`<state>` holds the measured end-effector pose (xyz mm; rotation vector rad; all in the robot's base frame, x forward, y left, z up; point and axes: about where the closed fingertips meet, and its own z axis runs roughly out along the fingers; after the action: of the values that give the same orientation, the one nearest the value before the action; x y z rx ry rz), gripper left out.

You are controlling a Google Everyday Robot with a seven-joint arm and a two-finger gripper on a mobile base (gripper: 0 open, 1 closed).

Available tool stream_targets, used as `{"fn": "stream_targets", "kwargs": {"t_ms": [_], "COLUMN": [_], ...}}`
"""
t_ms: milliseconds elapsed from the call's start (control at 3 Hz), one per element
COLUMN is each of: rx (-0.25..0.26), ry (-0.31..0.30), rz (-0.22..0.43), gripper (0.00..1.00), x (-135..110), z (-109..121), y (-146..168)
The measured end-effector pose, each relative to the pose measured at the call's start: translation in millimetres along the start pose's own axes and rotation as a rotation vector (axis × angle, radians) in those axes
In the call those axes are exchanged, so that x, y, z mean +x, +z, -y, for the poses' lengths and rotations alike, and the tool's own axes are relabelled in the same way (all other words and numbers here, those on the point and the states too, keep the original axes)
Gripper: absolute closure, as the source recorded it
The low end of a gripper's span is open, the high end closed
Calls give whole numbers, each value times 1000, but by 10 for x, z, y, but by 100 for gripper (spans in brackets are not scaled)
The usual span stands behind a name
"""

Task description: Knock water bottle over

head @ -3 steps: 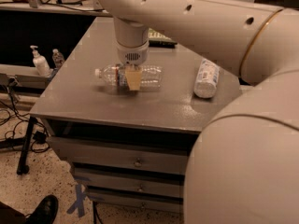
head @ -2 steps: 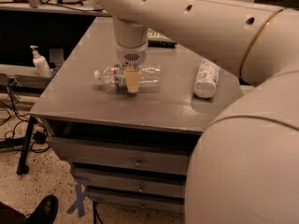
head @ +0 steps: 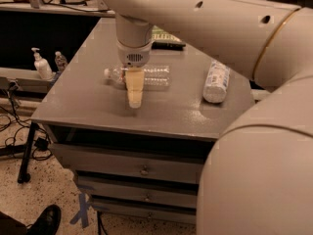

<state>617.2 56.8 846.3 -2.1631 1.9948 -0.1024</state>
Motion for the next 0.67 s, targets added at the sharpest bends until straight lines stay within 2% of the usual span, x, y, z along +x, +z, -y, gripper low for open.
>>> {"fn": "stream_targets", "kwargs": {"t_ms": [333, 667], "rx": [7, 35], "ry": [43, 135], "rz": [65, 177], "gripper": [0, 0], "x": [5, 135], "z": [12, -5], "y": [-86, -304]}}
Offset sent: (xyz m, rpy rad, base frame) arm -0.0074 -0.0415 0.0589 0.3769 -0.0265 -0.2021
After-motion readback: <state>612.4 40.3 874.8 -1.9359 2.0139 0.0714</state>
